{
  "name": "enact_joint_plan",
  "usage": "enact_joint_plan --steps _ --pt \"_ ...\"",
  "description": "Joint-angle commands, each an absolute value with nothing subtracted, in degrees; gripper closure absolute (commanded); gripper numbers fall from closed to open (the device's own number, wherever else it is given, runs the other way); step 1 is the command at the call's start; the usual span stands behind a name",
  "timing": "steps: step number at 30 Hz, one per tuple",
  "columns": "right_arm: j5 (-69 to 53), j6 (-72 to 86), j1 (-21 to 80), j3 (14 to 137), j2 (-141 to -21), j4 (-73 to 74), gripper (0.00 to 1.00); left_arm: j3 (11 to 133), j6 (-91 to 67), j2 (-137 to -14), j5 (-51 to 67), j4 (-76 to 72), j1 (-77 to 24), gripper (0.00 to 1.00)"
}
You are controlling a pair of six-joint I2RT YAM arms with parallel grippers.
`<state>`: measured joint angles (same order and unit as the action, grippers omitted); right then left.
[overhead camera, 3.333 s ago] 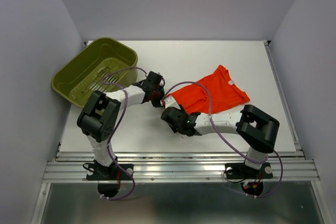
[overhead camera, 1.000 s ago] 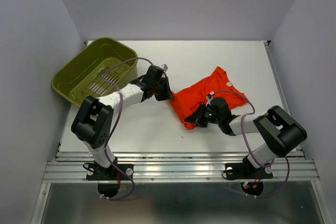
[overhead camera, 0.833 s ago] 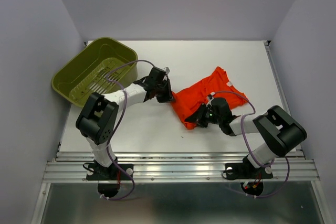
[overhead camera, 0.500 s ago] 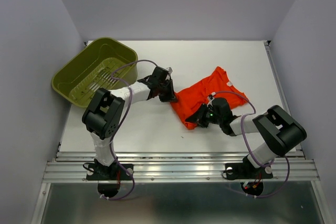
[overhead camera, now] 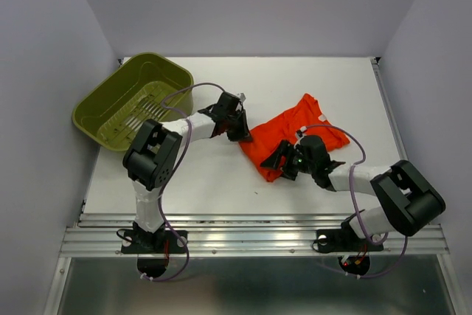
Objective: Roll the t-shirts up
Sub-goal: Roll the T-shirt to the center of the board.
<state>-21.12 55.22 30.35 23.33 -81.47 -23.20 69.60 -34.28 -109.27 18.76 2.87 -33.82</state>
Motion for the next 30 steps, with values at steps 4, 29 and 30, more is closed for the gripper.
enact_joint_plan --steps 4,29,30 --pt "-14.52 47.73 30.06 26.98 -74.54 -6.88 0.21 74.09 -32.96 -111.18 20.39 1.84 -34.37 1.0" --pt "-21.61 32.43 30.06 37.71 -77.51 3.35 0.24 76.55 -32.96 -111.88 21.62 2.11 -35.51 1.0" --pt "-21.97 32.87 30.06 37.62 -77.87 3.08 0.28 76.64 -32.96 -111.88 21.62 2.2 -35.51 1.0"
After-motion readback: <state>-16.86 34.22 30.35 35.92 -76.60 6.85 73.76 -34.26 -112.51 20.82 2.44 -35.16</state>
